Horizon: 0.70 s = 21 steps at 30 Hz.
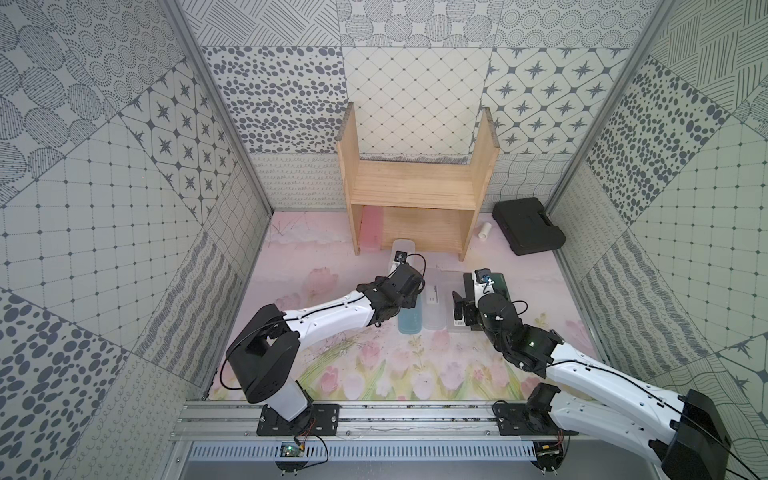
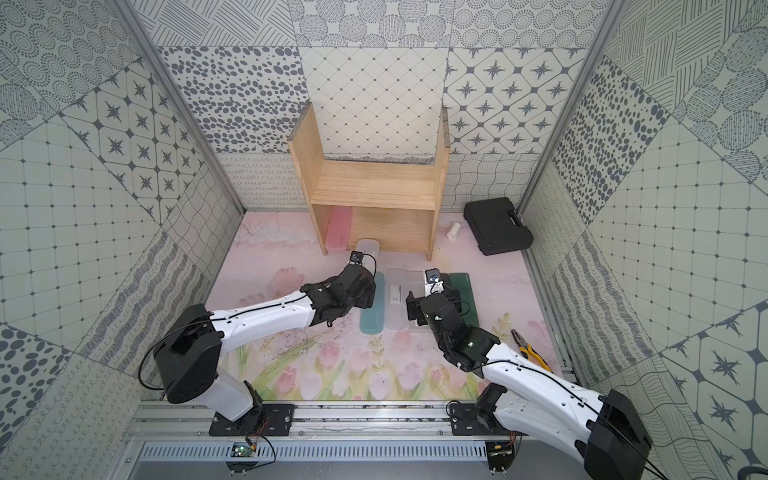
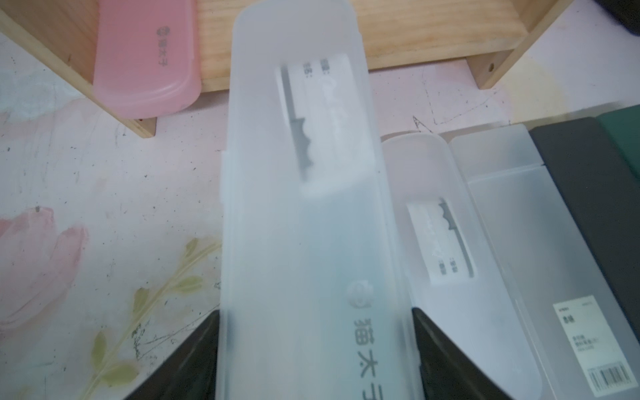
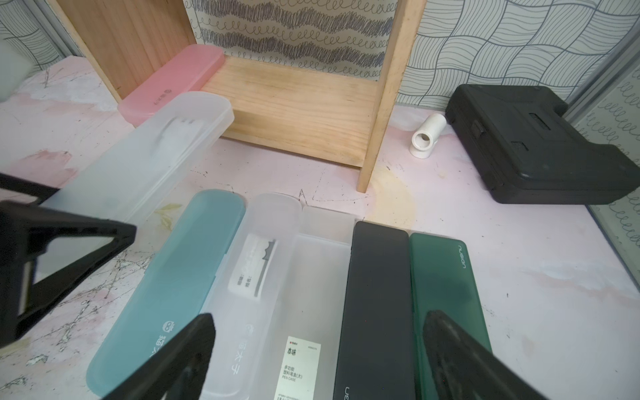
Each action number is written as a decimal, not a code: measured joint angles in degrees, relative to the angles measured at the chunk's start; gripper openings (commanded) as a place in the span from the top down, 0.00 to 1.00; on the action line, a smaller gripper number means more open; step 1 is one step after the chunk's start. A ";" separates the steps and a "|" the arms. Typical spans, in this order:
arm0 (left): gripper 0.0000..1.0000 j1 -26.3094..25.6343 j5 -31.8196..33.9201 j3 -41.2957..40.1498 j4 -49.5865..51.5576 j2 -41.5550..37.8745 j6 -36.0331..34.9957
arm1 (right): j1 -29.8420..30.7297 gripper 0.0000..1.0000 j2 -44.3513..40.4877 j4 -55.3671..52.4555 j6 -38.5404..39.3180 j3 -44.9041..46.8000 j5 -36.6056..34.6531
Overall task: Remove the pencil cases from the shelf
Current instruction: Place the pencil case at the center of the board.
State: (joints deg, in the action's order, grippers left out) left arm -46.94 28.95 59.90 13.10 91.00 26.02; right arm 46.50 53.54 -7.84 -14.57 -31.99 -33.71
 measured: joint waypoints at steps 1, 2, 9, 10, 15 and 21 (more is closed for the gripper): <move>0.30 -0.70 0.31 -1.70 0.04 -1.53 0.68 | 0.00 0.02 0.00 0.00 0.00 0.00 -0.07; 0.30 -1.38 0.66 -3.34 0.09 -2.97 1.33 | 0.00 0.02 0.00 0.00 0.00 0.00 -0.11; 0.31 -4.76 4.15 -13.60 0.90 -11.21 6.47 | -0.04 0.02 -0.02 0.00 0.00 0.00 -0.31; 0.30 -5.01 4.66 -14.84 1.01 -11.91 7.23 | -0.04 0.02 -0.02 0.00 0.00 0.00 -0.35; 0.30 -5.55 5.99 -19.23 0.79 -12.41 10.05 | -0.04 0.02 -0.02 0.00 0.00 0.00 -0.44; 0.31 -5.68 6.69 -21.24 -0.52 -9.40 11.82 | -0.04 0.02 -0.07 0.44 0.00 0.68 -0.46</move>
State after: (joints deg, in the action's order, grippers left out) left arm -52.62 35.64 38.65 12.58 81.60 37.85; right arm 46.46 53.47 -7.40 -14.57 -31.31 -34.17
